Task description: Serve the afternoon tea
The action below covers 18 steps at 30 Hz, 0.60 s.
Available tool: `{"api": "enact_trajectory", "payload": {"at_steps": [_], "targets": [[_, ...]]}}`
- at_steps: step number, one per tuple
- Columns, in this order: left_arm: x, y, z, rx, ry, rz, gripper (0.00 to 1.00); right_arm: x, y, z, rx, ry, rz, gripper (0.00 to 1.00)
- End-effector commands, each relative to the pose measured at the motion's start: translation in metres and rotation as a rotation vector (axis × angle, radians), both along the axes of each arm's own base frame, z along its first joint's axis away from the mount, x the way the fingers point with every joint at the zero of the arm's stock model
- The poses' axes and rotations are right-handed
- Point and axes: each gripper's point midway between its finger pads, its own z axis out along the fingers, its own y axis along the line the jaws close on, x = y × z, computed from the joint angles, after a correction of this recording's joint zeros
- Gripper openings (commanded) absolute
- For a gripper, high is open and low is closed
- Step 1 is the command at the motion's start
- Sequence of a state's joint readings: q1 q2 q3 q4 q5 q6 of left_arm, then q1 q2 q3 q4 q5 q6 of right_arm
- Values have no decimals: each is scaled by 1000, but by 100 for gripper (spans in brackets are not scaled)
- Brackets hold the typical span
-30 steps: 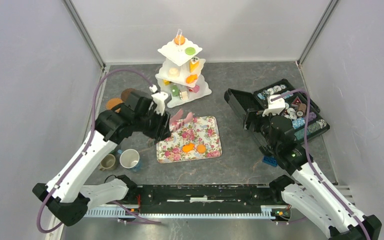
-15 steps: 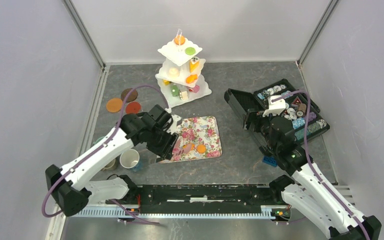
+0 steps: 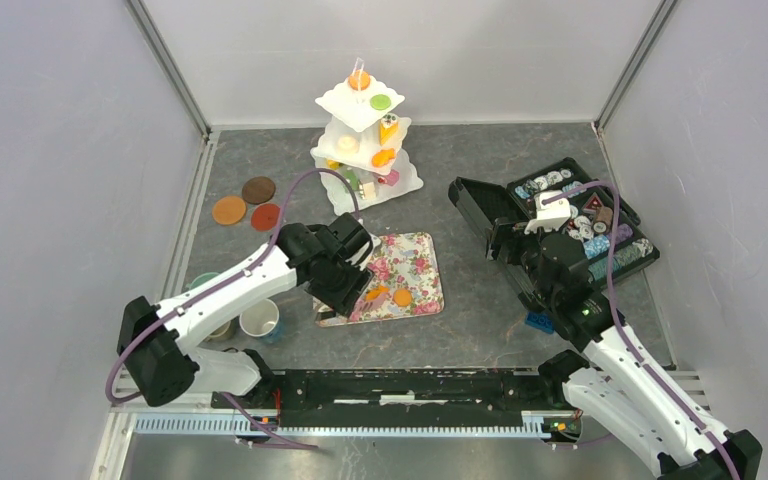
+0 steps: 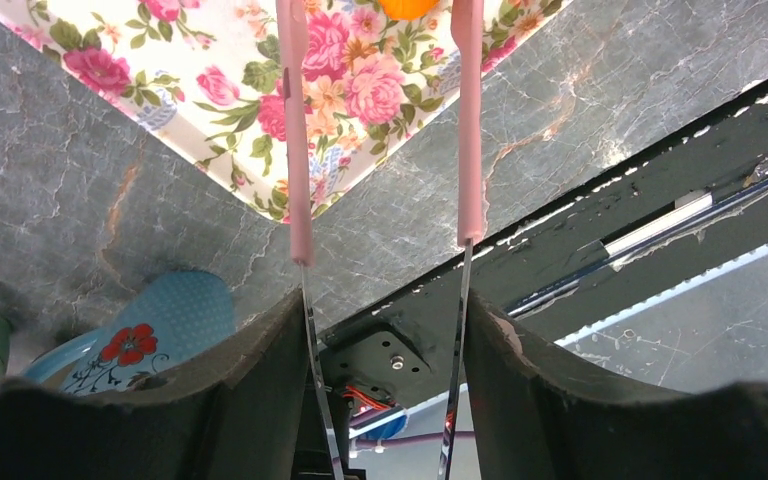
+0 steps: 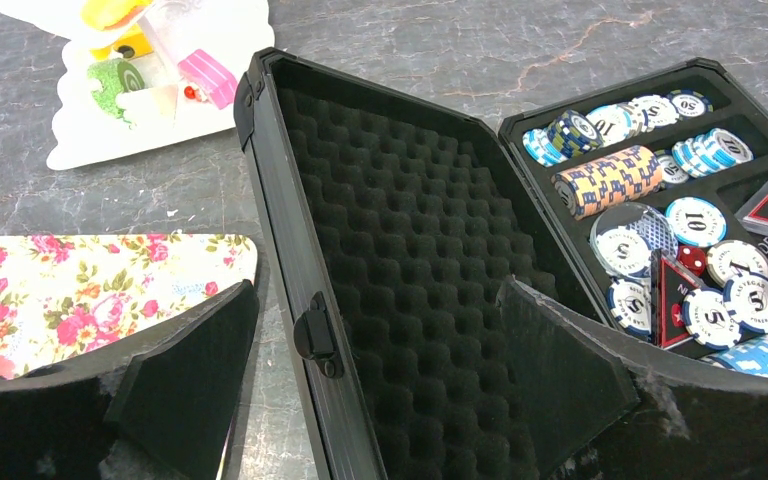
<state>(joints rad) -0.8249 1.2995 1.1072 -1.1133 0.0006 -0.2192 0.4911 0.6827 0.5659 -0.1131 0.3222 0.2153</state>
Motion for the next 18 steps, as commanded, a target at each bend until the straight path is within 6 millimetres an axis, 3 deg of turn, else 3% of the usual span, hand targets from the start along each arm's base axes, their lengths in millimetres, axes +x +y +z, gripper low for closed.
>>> {"api": "enact_trajectory", "payload": {"at_steps": [1, 9, 18], "targets": [[4, -17, 1, -43, -14, -28, 61, 3, 2, 13, 19, -41, 2, 98], [0, -22, -8, -19, 16, -63, 57, 1, 1, 15, 22, -44, 0, 98], [-3, -21, -4, -26, 17, -54, 36, -1, -2, 13, 23, -42, -11, 98]]}}
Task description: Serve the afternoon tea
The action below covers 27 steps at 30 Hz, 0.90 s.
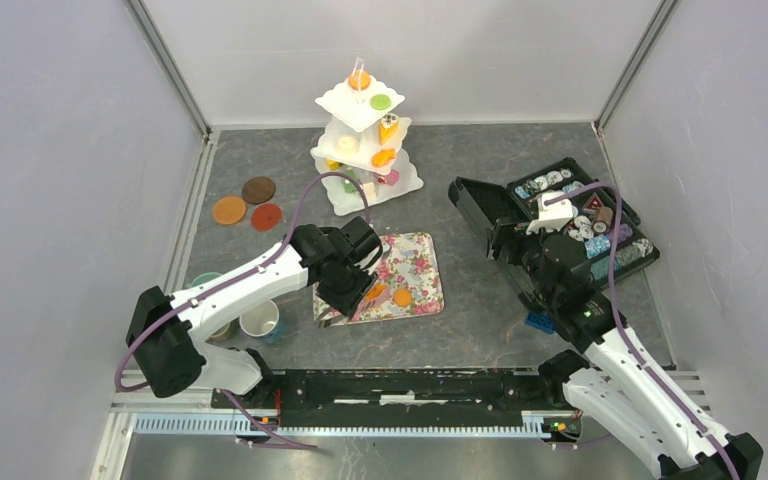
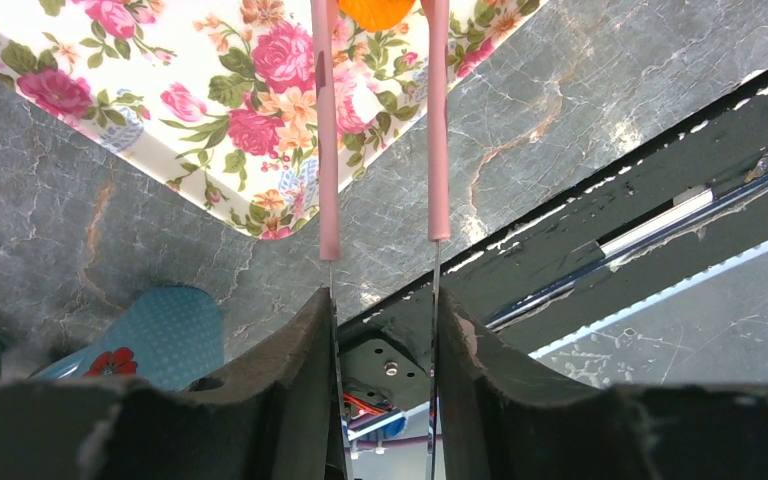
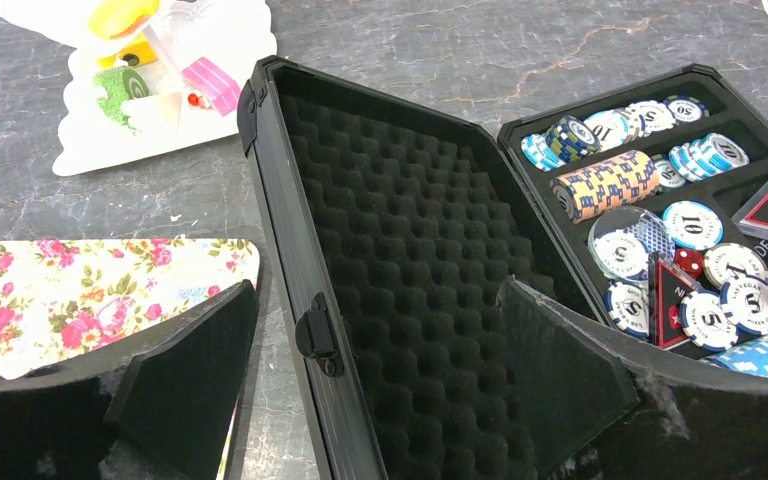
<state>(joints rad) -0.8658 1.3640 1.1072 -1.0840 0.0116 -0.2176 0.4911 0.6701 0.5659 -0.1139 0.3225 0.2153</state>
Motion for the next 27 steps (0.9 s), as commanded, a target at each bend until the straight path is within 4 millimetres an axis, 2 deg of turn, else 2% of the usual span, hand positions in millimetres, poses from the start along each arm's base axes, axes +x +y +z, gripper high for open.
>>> {"api": "enact_trajectory", "payload": {"at_steps": [1, 8, 11, 17, 20, 23, 27], "targets": [[0, -8, 10, -51, -14, -7, 35, 0, -1, 9, 19, -30, -9, 98], [8, -11, 24, -82, -65, 31, 32, 1, 3, 7, 26, -25, 1, 98], [17, -7, 32, -75, -126, 75, 29, 1, 1, 7, 23, -23, -5, 98], [36, -6, 65, -122, -257, 133, 25, 3, 3, 12, 20, -28, 3, 98], [49, 0, 87, -119, -340, 155, 25, 2, 2, 12, 19, -28, -1, 98], [67, 5, 120, -143, -437, 186, 25, 2, 0, 12, 20, -34, -8, 98], [92, 13, 174, -191, -592, 233, 25, 2, 1, 13, 19, -36, -7, 98]]}}
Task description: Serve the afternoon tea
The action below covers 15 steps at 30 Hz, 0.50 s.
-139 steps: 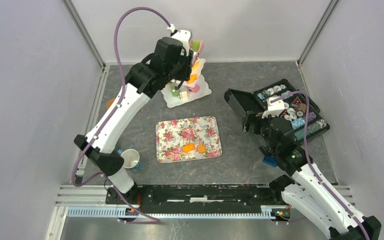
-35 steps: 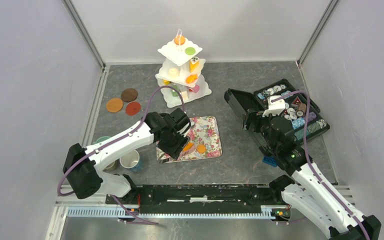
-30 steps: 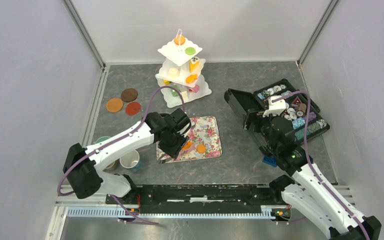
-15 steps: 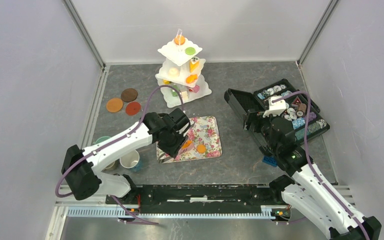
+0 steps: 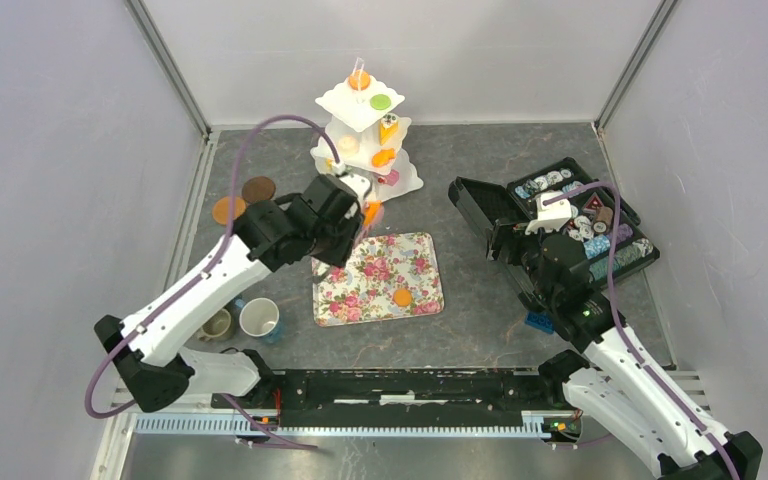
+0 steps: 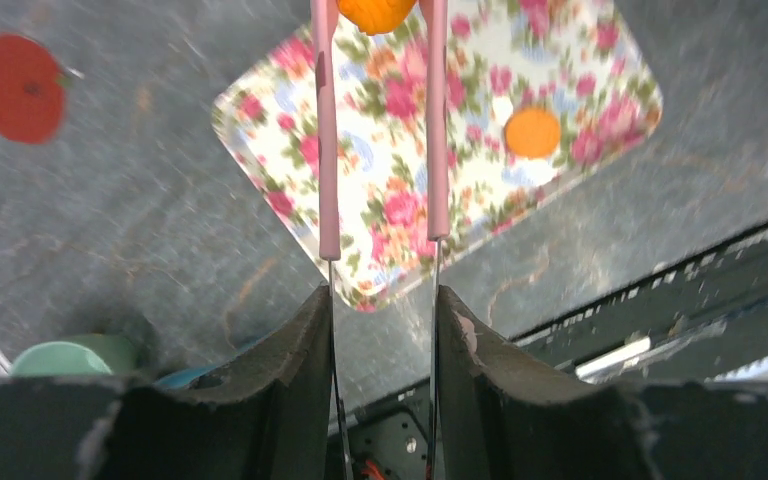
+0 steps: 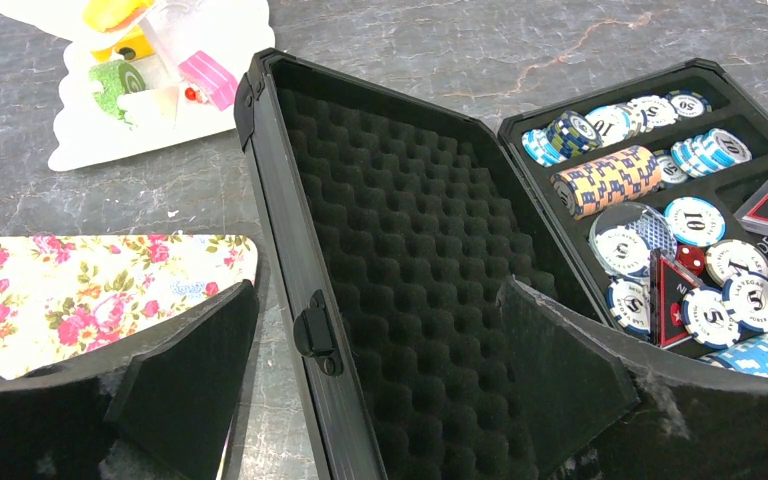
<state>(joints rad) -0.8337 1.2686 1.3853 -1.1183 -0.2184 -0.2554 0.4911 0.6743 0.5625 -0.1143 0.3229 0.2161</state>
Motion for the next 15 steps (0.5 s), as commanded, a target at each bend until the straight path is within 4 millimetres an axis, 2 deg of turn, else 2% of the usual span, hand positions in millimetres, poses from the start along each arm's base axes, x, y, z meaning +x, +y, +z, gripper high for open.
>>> {"api": "enact_trajectory", "payload": {"at_steps": [1, 5, 11, 15], "targets": [[35, 17, 79, -76, -251, 95, 25, 2, 1, 16, 20, -44, -4, 98], [60, 29, 122, -133, -371, 185, 24, 5, 3, 20, 9, -43, 5, 98], [106, 63, 171, -237, -489, 372, 24, 3, 2, 29, 10, -62, 9, 98], [136, 65, 187, -311, -514, 415, 24, 1, 2, 32, 20, -70, 11, 98]]}}
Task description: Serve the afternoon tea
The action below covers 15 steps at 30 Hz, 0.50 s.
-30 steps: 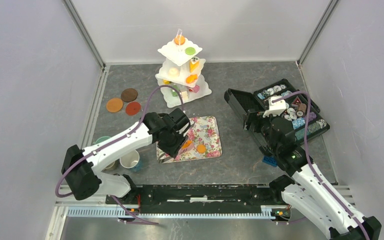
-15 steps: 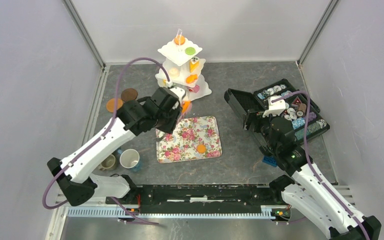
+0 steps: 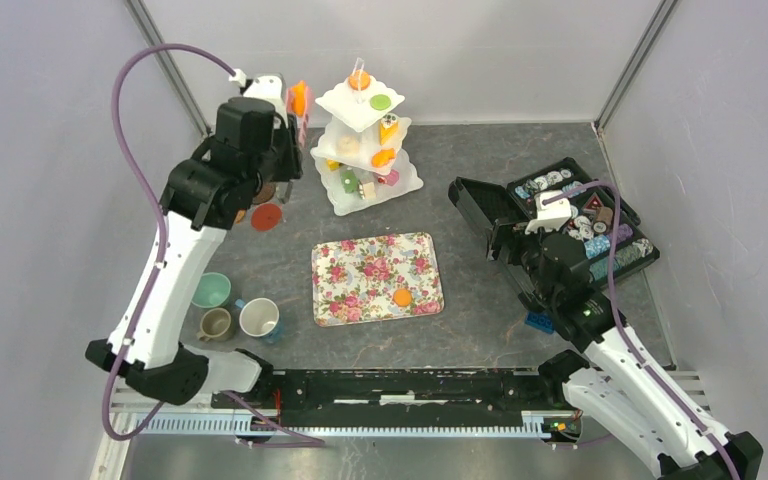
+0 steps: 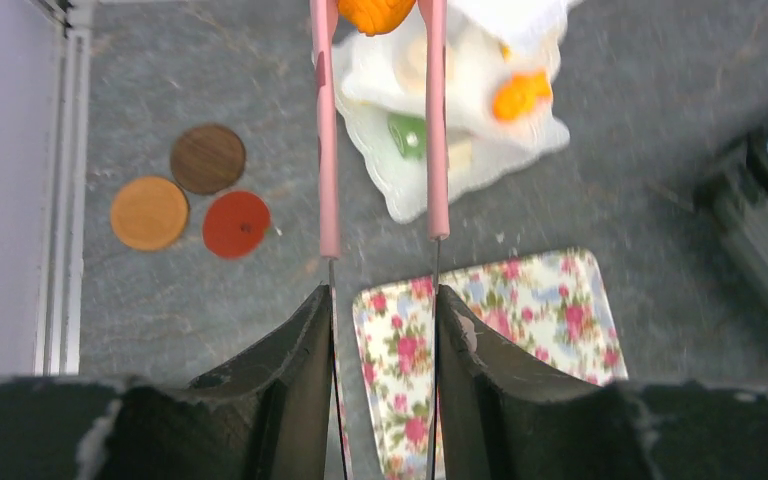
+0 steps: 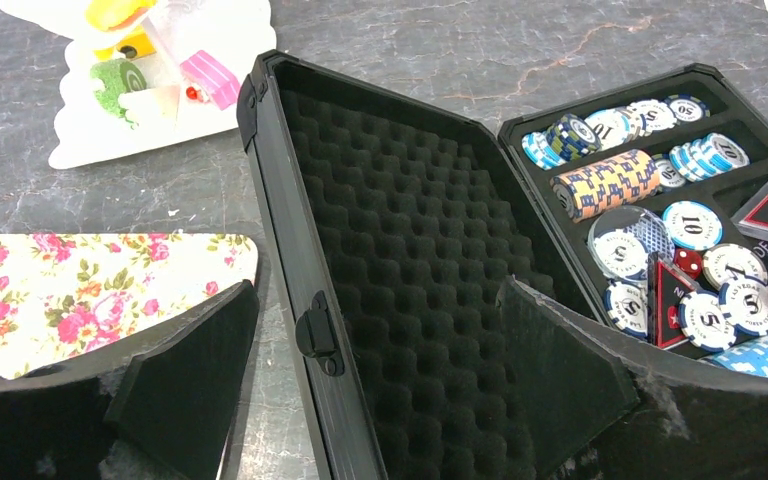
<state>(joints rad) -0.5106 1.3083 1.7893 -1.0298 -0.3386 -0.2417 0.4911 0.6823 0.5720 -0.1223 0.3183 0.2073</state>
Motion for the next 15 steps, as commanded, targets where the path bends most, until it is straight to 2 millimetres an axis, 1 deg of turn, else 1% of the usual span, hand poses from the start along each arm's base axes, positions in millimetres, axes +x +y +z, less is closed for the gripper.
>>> {"api": "enact_trajectory", "payload": {"at_steps": [1, 2, 4, 9, 12, 15], "targets": [[42, -7, 37, -96, -116, 12, 24, 0, 1, 32, 31, -75, 8, 98], [50, -6, 38, -110, -117, 21, 24, -1, 1, 33, 31, -75, 9, 98], [64, -12, 42, -144, -119, 12, 23, -2, 0, 35, 33, -77, 8, 98], [95, -23, 40, -181, -110, 1, 23, -5, -1, 39, 45, -88, 7, 98], [109, -32, 36, -186, -108, -18, 23, -6, -1, 40, 50, -91, 7, 98], [119, -38, 29, -190, -89, -29, 23, -7, -1, 42, 54, -94, 7, 98]]}}
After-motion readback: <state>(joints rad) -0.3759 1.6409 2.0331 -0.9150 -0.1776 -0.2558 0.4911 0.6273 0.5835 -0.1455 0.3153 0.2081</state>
